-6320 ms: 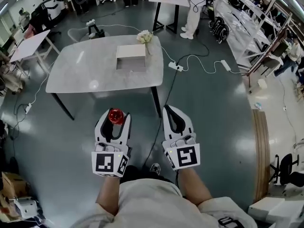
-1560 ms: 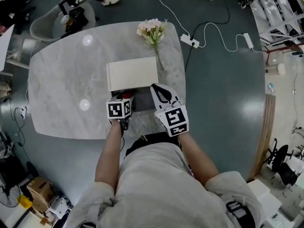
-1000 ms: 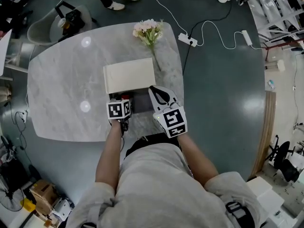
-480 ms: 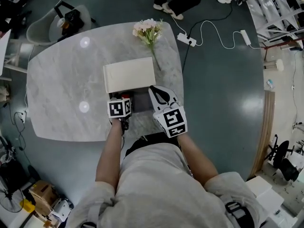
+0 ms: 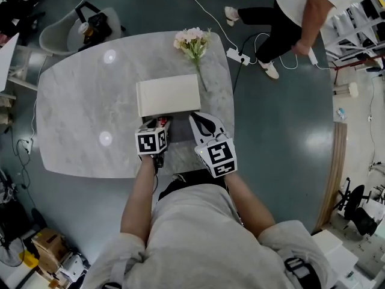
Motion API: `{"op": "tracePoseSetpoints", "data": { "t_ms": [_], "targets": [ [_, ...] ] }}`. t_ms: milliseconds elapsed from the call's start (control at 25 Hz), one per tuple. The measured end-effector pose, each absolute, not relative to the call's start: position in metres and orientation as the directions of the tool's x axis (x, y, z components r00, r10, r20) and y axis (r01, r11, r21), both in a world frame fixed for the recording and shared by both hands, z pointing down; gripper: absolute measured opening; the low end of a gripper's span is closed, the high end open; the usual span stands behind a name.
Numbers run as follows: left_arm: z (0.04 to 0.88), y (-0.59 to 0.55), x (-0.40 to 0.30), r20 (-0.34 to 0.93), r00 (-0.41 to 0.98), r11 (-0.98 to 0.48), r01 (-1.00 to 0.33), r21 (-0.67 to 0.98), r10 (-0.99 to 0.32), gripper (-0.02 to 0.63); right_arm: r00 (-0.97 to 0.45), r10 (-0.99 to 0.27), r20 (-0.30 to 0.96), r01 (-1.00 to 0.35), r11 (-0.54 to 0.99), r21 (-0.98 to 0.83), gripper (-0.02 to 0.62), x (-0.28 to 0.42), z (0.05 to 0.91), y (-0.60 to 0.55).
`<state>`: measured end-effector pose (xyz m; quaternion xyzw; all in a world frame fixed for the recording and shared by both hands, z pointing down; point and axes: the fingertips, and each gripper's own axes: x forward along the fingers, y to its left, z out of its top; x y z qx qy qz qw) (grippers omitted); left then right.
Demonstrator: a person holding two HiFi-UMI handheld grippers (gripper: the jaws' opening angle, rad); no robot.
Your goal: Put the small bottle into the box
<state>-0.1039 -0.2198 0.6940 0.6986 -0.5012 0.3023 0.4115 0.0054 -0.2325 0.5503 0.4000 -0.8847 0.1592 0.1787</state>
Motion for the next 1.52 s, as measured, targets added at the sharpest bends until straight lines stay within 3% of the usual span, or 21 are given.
{"op": "tracePoseSetpoints", "data": {
  "t_ms": [160,320,480,1040,1520],
  "targets": [
    [0.668,-0.21,-0.111,0.797,0.29,-0.22,-0.954,0.202,-0.529,0.207,-0.623,-0.649,0.435,-0.757,0.64,-0.129,0.026,-0.001,0.544,-0.227],
    [0.646,-0.196,-0.128,0.755,0.247,-0.222,-0.965,0.138,-0.608,0.078,-0.627,-0.65,0.429,-0.753,0.648,-0.118,0.025,-0.007,0.541,-0.218],
    [0.624,-0.19,-0.134,0.705,0.232,-0.18,-0.972,0.148,-0.67,0.037,-0.626,-0.653,0.425,-0.753,0.647,-0.114,0.025,-0.015,0.539,-0.204],
    [0.529,-0.156,-0.14,0.512,0.244,-0.207,-0.97,0.128,-0.824,0.023,-0.609,-0.714,0.344,-0.774,0.631,-0.06,0.025,-0.032,0.499,-0.154],
    [0.424,-0.129,-0.145,0.279,0.292,-0.273,-0.956,0.104,-0.915,0.023,-0.574,-0.815,0.081,-0.808,0.58,0.101,0.025,-0.026,0.379,-0.127]
  ]
}}
